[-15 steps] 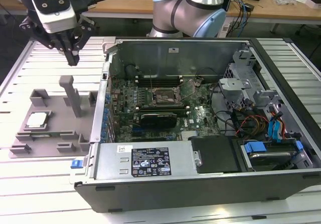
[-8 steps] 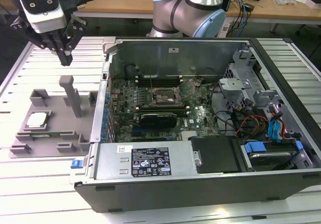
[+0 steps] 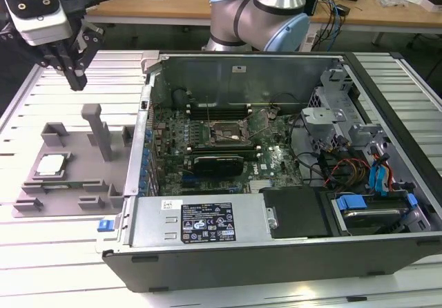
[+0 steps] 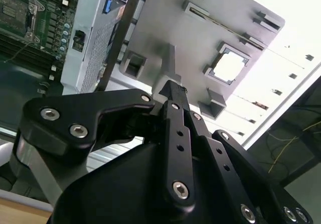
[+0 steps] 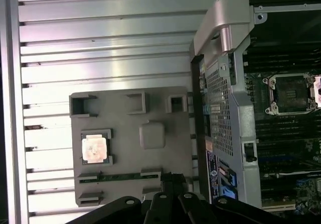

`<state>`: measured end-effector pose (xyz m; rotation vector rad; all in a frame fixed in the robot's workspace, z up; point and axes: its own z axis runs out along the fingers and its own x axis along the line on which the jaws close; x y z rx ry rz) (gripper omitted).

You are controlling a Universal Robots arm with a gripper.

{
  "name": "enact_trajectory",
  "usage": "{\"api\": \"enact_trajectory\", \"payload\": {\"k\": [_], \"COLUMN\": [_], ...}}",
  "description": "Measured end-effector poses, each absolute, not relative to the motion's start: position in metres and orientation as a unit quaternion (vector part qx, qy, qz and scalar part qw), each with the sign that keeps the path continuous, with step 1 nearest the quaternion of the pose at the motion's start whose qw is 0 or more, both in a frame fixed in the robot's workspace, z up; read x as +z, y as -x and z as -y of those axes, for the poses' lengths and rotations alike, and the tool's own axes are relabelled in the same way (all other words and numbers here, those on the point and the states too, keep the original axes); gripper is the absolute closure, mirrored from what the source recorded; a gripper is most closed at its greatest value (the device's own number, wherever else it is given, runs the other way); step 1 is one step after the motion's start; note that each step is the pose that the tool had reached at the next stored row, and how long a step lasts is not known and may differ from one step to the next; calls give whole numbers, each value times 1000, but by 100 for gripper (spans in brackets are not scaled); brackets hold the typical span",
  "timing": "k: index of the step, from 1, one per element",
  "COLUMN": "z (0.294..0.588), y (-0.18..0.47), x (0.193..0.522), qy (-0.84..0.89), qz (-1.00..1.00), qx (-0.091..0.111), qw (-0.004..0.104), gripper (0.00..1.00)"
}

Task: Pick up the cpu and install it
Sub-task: 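Reach for the cpu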

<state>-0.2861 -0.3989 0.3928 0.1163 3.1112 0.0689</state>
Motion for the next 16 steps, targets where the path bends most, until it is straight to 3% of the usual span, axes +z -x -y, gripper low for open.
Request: {"api": "enact_trajectory", "payload": {"k": [16], "z": [399], "y": [328], "x": [385], "qy": [-37], "qz": [-999], "qx": [22], "qw": [14], "gripper": [89]}}
